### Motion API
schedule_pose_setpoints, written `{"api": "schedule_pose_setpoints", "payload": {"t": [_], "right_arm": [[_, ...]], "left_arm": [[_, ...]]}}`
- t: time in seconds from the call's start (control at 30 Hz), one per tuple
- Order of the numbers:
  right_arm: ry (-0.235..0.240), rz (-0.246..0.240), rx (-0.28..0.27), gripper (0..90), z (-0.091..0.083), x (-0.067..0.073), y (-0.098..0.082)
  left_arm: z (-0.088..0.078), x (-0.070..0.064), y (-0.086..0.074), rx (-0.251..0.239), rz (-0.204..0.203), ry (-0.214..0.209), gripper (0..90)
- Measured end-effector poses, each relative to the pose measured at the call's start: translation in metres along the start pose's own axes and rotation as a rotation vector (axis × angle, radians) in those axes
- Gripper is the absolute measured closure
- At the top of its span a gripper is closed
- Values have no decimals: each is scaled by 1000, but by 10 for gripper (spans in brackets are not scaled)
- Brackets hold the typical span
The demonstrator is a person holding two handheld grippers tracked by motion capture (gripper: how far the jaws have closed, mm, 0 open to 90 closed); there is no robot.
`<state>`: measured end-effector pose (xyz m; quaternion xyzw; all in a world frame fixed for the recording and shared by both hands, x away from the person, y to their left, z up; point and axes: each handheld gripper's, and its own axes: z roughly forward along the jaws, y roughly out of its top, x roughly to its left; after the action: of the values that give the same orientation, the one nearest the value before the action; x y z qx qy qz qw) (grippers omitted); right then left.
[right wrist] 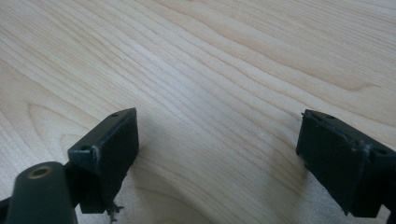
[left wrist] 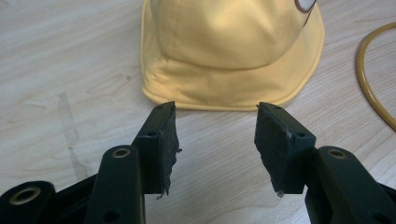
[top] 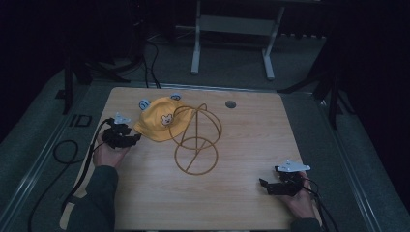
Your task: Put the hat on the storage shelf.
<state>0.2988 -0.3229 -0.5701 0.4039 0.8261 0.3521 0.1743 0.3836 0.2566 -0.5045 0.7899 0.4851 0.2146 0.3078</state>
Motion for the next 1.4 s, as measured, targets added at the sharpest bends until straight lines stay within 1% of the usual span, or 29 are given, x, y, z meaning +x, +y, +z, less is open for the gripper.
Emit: {"api": "schedule_pose_setpoints", "payload": {"t": [0.13, 0.17, 0.23, 0.37, 0.4, 0.5, 0.6, 0.73, 0.77, 0.8, 0.93, 1.0, 1.07, 1.13, 1.17, 1.27, 1.4], "right_arm": [[3, -2, 1, 124, 0, 0, 0], [3, -2, 1, 124, 0, 0, 0], [3, -2, 1, 124, 0, 0, 0], [3, -2, 1, 124, 0, 0, 0], [3, -2, 1, 124, 0, 0, 0], [3, -2, 1, 124, 0, 0, 0], [3, -2, 1, 124, 0, 0, 0], [3, -2, 1, 124, 0, 0, 0], [3, -2, 1, 124, 0, 0, 0], [3, -2, 1, 124, 0, 0, 0], [3, -2, 1, 124, 0, 0, 0], [3, -2, 1, 124, 0, 0, 0], [3, -2, 1, 124, 0, 0, 0], [2, -1, 1, 124, 0, 0, 0], [2, 0, 1, 124, 0, 0, 0], [2, 1, 1, 124, 0, 0, 0], [2, 0, 1, 124, 0, 0, 0]], "left_arm": [[-3, 2, 2, 12, 7, -11, 481], [-4, 2, 3, 23, 16, -13, 481], [-5, 3, 5, 31, 16, -20, 485], [-8, 4, 8, 24, 19, -39, 489], [-9, 4, 10, 36, 27, -49, 491], [-9, 5, 13, 48, 36, -58, 508], [-11, 8, 17, 54, 33, -75, 521], [-13, 9, 21, 54, 35, -80, 533], [-15, 12, 27, 52, 45, -92, 551], [-16, 13, 28, 49, 43, -95, 560], [-18, 12, 35, 49, 61, -101, 581], [-18, 12, 39, 60, 74, -105, 593], [-19, 11, 41, 69, 79, -115, 610], [-19, 11, 41, 69, 79, -115, 616], [-21, 10, 45, 84, 93, -118, 627], [-23, 10, 50, 88, 101, -122, 633], [-26, 11, 56, 92, 101, -130, 634]]}}
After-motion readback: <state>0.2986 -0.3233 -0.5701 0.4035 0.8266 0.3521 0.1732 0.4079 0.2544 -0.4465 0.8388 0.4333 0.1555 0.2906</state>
